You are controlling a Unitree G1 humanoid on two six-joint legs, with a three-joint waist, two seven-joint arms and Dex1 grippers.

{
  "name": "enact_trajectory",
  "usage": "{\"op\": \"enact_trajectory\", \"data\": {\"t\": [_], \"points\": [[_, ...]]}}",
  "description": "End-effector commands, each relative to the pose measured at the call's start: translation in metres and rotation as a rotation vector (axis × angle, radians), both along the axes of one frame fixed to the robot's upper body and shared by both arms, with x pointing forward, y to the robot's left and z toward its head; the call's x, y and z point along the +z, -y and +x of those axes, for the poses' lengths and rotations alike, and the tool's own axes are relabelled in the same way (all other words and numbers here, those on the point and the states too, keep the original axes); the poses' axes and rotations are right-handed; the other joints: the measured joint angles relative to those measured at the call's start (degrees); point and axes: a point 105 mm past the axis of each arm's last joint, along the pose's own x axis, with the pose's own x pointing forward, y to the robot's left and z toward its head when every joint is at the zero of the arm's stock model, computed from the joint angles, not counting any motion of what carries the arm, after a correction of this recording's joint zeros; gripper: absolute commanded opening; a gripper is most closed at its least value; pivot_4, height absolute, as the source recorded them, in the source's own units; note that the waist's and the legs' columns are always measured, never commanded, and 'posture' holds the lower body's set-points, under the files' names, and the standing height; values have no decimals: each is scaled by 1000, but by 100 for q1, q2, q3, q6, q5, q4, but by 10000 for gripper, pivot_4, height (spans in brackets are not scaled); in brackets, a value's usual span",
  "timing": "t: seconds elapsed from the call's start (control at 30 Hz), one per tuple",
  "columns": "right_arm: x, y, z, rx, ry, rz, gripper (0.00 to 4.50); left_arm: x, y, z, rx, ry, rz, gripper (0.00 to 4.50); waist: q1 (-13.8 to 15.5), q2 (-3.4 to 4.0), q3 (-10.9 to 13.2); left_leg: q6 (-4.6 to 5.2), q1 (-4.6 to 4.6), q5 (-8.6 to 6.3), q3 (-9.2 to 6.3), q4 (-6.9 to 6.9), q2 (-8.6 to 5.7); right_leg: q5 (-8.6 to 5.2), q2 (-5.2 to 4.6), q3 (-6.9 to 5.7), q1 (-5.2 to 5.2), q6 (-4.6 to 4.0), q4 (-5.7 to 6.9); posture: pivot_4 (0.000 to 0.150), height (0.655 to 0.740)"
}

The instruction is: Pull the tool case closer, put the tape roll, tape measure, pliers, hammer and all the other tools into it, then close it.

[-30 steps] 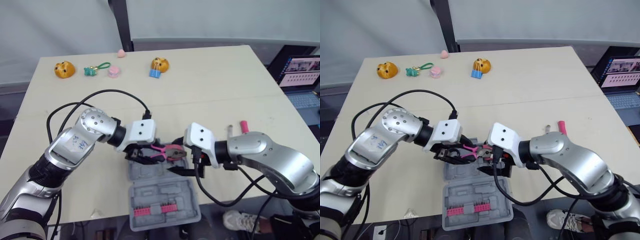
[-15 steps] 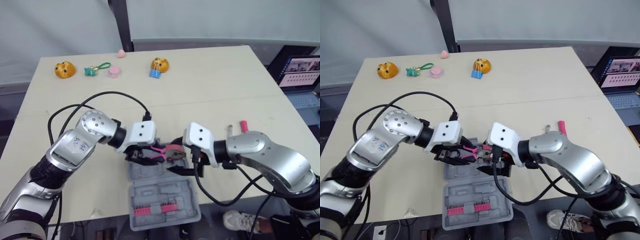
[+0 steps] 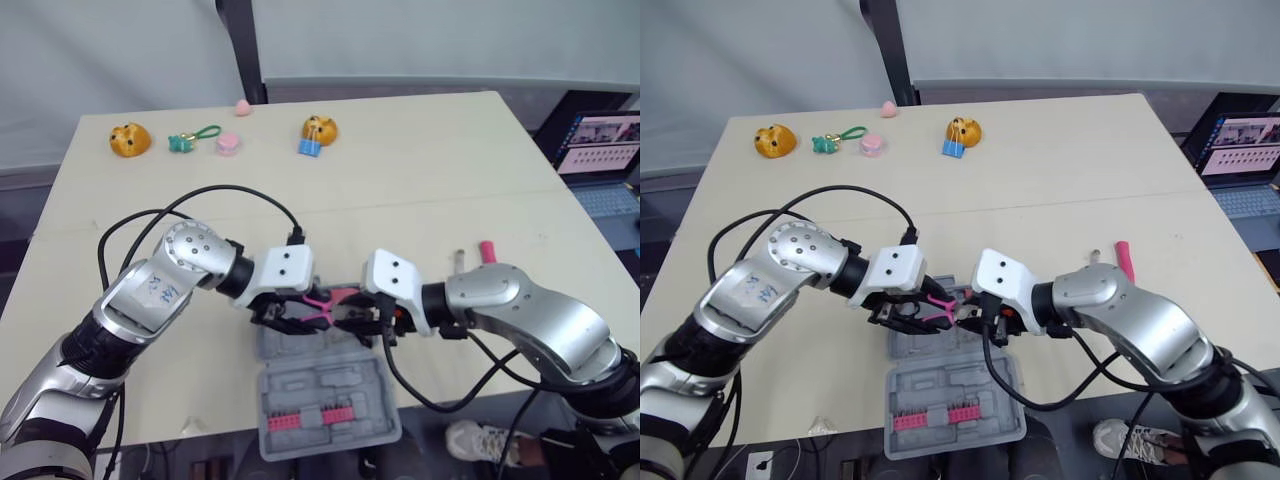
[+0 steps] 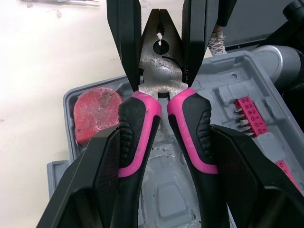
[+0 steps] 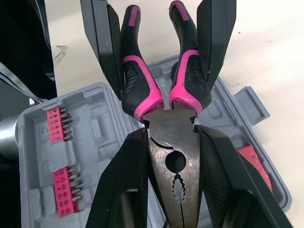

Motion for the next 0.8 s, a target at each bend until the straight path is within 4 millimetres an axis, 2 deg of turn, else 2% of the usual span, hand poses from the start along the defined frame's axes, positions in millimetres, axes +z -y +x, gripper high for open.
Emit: {"op": "enact_trajectory", "data": {"t": [0.03, 0.33, 0.47, 0.53, 0.63, 0.8], "points": [[8, -5, -4, 36, 30, 13, 9749, 9, 2, -1, -2, 37, -21, 24579, 1, 0, 0, 0, 0, 0, 0, 1, 0, 0, 0, 0, 0, 0, 1, 1500, 7155], [8, -7, -5, 42, 28, 13, 9748, 9, 0, -1, 8, 32, -15, 24579, 0, 0, 0, 0, 0, 0, 0, 4, 0, 0, 0, 1, 0, 0, 4, 1500, 7155], [9, -6, -5, 40, 27, 13, 9748, 10, -4, -2, 3, 12, -13, 43638, -1, 0, 0, 0, 0, 0, 0, 6, 0, 0, 0, 1, 0, 0, 6, 1500, 7155], [9, -6, -5, 41, 25, 13, 9748, 12, -5, -2, 15, 17, -26, 45000, -1, 0, 0, 0, 0, 0, 0, 7, 0, 0, 0, 1, 0, 0, 7, 1500, 7155], [8, -6, -6, 40, 21, 15, 9748, 26, -12, 1, 71, 5, -86, 45000, -3, 0, 0, 0, 0, 0, -1, 9, 0, 0, 0, 2, 0, 0, 9, 1500, 7155], [6, -3, -6, 27, 16, 17, 9748, 74, -41, -4, 152, 0, -266, 45000, -17, 0, 0, 0, 0, 0, -15, 12, 3, 0, 0, 4, -3, -1, 14, 1500, 7155]]}}
